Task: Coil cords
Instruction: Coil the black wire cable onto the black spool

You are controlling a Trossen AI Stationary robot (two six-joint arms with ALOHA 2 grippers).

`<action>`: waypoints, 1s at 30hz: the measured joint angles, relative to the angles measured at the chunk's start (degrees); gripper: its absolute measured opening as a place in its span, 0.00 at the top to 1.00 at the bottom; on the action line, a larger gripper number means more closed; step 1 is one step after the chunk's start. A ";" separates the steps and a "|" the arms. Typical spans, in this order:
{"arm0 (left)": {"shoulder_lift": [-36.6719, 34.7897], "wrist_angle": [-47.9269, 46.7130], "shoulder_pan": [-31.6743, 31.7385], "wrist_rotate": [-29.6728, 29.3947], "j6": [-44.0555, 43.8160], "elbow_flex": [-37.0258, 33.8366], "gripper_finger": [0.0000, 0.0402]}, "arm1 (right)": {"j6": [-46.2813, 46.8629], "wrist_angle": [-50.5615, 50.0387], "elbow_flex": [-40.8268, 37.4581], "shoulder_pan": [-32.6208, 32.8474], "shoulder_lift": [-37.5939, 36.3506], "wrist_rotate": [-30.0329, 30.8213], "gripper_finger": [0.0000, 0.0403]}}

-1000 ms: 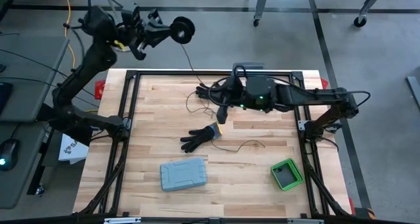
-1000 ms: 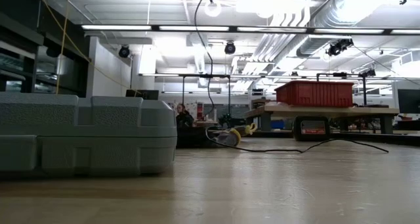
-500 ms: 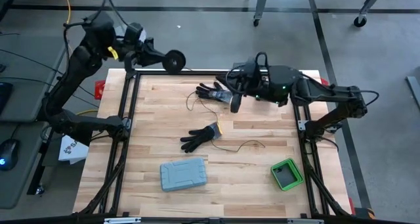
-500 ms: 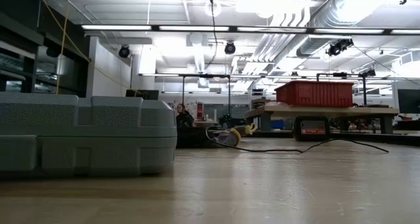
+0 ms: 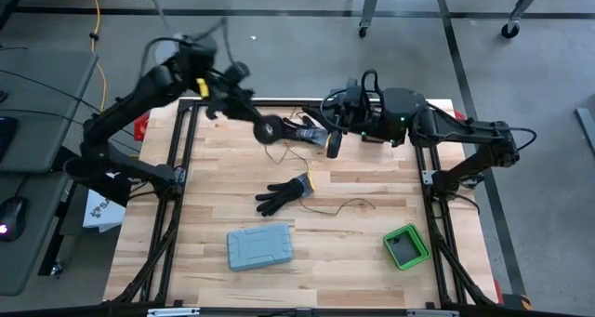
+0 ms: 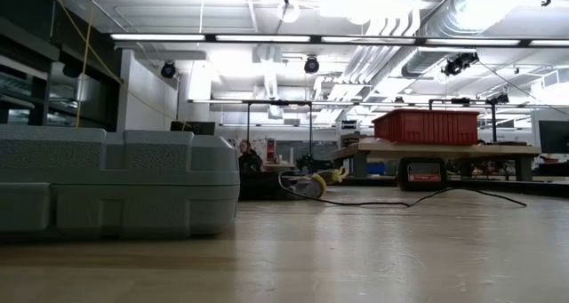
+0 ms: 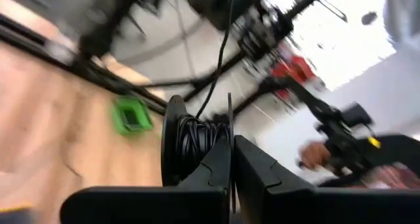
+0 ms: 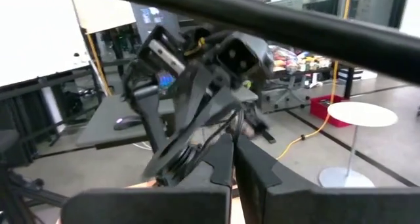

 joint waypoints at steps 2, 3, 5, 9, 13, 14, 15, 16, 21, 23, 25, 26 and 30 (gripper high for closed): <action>1.84 2.05 -2.41 0.91 -0.36 0.00 1.00 | 0.23 0.00 0.00 -0.37 0.00 -1.10 1.00; 2.70 3.60 -3.51 1.15 -0.82 0.00 1.00 | 0.45 0.02 0.00 -0.49 0.00 -1.63 1.00; 4.49 8.39 -5.45 2.37 -2.40 0.00 1.00 | 1.02 0.02 0.00 -0.62 0.00 -2.94 1.00; 8.02 23.22 -8.52 5.31 -9.20 0.00 1.00 | 2.20 0.68 0.02 -0.68 0.38 -6.44 1.00; 11.31 42.54 -10.46 7.41 -19.61 0.00 1.00 | 2.60 0.93 0.00 -0.68 1.23 -8.91 1.00; 12.10 47.36 -10.71 7.71 -22.45 0.00 1.00 | 2.62 1.31 0.00 -0.68 1.49 -9.61 1.00; 12.81 51.91 -10.96 7.76 -24.89 0.00 1.00 | 2.62 2.06 0.00 -0.65 1.69 -10.06 1.00; 13.34 55.84 -11.13 7.73 -27.08 0.00 1.00 | 2.80 2.39 0.00 -0.62 1.72 -10.68 1.00; 15.08 68.42 -11.26 5.45 -32.56 -0.02 1.00 | 3.71 3.89 0.00 -0.62 2.14 -13.41 1.00; 15.27 70.84 -11.23 3.63 -32.66 -0.02 1.00 | 4.68 3.93 0.00 -0.62 2.35 -13.99 1.00; 15.30 72.91 -11.23 0.93 -30.56 -0.04 1.00 | 5.72 4.17 0.00 -0.62 2.69 -14.08 1.00; 15.28 74.05 -11.23 -0.71 -29.39 -0.04 1.00 | 6.18 4.07 0.00 -0.62 2.77 -14.08 1.00; 14.95 77.04 -10.35 -3.17 -27.87 -0.04 1.00 | 6.66 4.08 0.07 -0.25 3.78 -14.04 1.00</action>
